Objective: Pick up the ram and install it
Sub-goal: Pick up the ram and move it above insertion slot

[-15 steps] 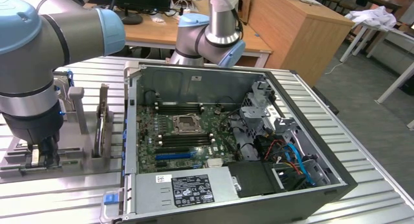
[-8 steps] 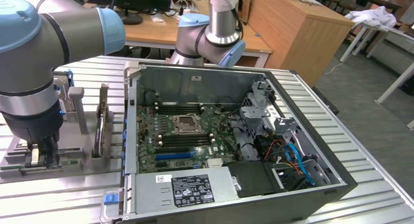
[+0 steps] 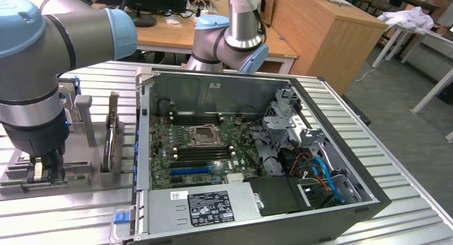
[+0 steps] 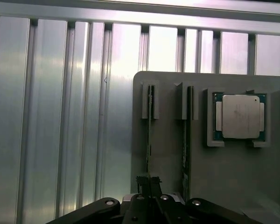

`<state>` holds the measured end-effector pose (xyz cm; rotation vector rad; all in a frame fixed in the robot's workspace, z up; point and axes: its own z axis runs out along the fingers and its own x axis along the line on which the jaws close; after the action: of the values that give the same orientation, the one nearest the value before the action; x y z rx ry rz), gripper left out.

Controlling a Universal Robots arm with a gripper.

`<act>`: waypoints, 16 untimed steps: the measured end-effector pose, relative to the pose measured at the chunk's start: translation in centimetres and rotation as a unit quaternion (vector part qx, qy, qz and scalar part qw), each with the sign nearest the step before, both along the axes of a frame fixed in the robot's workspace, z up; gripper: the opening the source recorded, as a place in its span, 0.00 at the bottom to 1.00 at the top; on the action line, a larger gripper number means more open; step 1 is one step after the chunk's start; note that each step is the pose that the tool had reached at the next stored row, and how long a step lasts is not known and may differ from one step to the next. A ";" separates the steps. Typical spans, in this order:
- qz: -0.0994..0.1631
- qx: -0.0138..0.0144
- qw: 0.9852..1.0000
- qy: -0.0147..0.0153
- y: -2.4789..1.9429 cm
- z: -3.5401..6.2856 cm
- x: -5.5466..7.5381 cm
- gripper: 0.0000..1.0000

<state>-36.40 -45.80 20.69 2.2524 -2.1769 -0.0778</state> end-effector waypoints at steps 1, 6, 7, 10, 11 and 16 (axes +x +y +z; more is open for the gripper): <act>0.000 0.000 1.000 0.000 0.00 0.04 0.0 0.11; 0.000 0.000 1.000 0.000 0.00 0.41 0.0 0.11; 0.000 0.000 1.000 0.000 0.00 0.52 0.0 0.11; 0.000 0.000 1.000 0.000 0.00 0.88 0.0 0.11; 0.000 0.000 1.000 0.000 0.00 1.01 0.0 0.11; 0.000 0.000 1.000 0.000 0.00 1.76 0.0 0.11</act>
<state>-36.39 -45.81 22.45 2.2523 -2.1769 -0.0779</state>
